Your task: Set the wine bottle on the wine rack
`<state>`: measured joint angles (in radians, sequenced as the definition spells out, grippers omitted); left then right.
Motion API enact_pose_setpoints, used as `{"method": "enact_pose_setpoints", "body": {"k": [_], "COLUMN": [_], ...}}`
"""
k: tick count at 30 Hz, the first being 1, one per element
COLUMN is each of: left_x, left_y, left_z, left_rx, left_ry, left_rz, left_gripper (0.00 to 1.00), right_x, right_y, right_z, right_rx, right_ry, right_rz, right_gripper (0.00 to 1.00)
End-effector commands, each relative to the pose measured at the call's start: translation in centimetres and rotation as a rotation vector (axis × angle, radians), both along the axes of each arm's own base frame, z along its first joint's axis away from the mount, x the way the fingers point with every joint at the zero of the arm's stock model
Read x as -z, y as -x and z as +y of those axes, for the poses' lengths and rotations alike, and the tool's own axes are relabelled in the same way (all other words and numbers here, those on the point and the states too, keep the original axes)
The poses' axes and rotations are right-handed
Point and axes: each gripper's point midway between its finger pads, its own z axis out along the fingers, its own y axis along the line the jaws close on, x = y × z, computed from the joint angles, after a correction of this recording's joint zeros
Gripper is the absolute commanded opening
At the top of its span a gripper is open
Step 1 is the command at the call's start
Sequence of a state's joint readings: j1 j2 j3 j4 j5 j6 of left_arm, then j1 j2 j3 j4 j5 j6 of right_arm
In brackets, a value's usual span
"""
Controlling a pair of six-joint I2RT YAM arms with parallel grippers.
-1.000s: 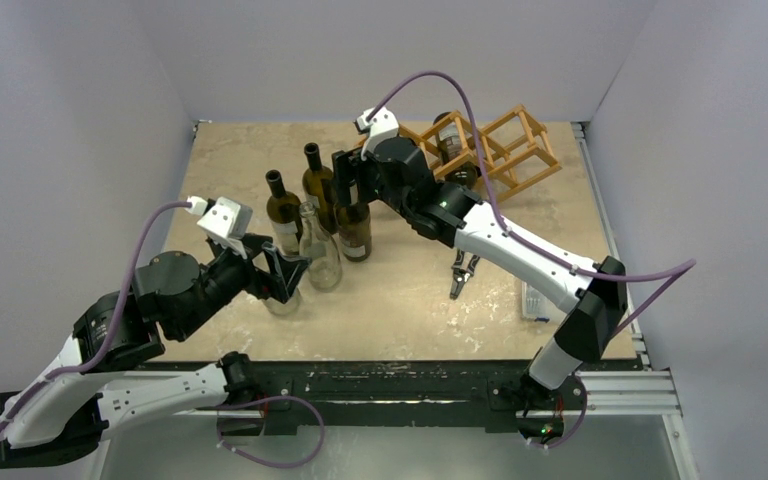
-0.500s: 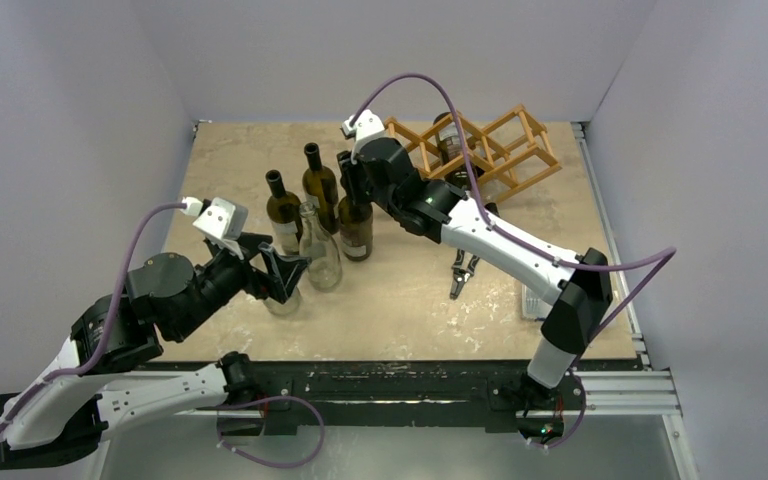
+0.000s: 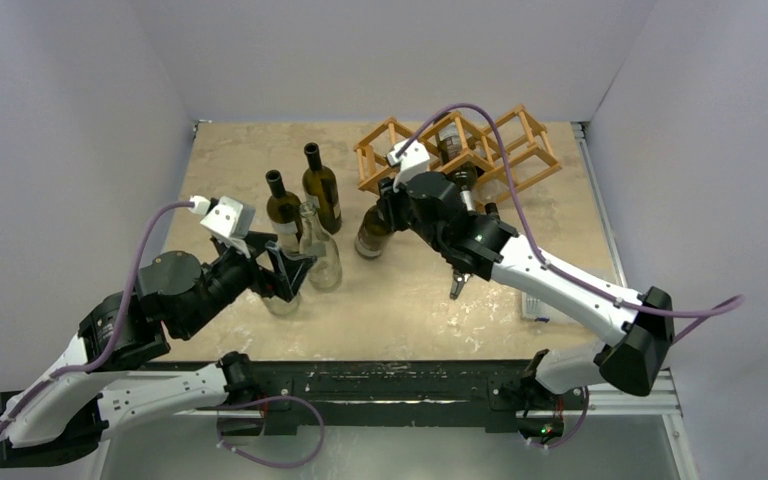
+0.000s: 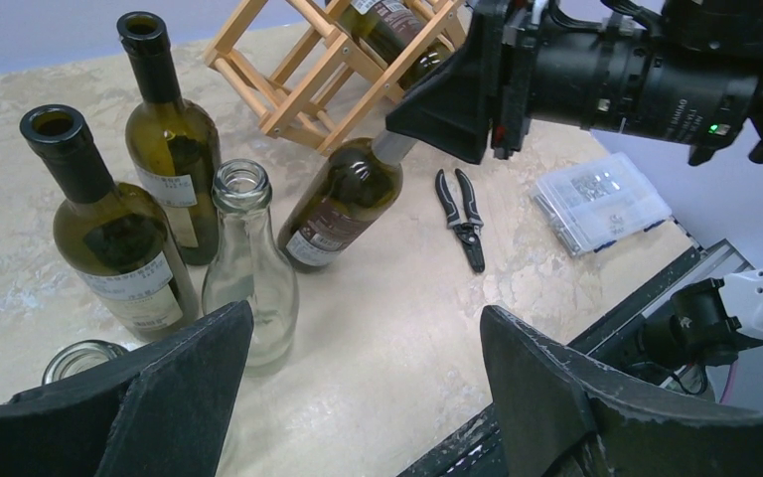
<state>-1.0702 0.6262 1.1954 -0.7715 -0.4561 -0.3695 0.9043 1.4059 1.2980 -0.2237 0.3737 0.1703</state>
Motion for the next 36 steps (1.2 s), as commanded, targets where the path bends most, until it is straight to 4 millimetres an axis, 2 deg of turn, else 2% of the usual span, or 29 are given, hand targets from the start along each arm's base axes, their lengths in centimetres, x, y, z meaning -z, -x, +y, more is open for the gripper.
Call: {"method": "enact_pose_setpoints", "body": {"k": [1, 6, 15, 18, 24, 27, 33, 36], "left_x": [-0.8, -0.5, -0.5, -1.0, -2.2, -2.1, -1.5, -0.9], "left_y": [-0.2, -0.3, 0.2, 0.2, 0.5, 0.7, 1.1, 0.7], "left_z": [-1.0, -2.0, -4.0, -3.5, -3.1, -2.9, -2.3, -1.7], "left_rx": [0.026, 0.046, 0.121, 0.098, 0.11, 0.115, 0.112, 0.076], "left_ry": [0.002, 0.024, 0.046, 0.086, 0.123, 0.106, 0.104, 0.073], "left_rz": [-0.029, -0.024, 0.0, -0.006, -0.037, -0.032, -0.013, -0.011], "left_gripper": [0.85, 0.84, 0.83, 0.82, 0.83, 0.82, 0.82, 0.83], "right_x": [3.1, 4.3, 8.5, 9.7, 12.9, 15.4, 18.7, 20.5], "right_y": [1.7, 3.5, 6.7, 7.5, 9.2, 9.9, 10.4, 10.4], "right_z": [-3.9, -5.7, -7.3, -7.8, -6.7, -7.1, -7.9, -7.9], "right_rx": [0.035, 0.039, 0.029, 0.041, 0.009, 0.029, 0.09, 0.113], "right_ry": [0.142, 0.127, 0.139, 0.134, 0.081, 0.091, 0.116, 0.133], "right_rz": [0.042, 0.082, 0.233, 0.282, 0.397, 0.454, 0.517, 0.545], "right_gripper": [0.0, 0.0, 0.0, 0.0, 0.0, 0.0, 0.0, 0.0]}}
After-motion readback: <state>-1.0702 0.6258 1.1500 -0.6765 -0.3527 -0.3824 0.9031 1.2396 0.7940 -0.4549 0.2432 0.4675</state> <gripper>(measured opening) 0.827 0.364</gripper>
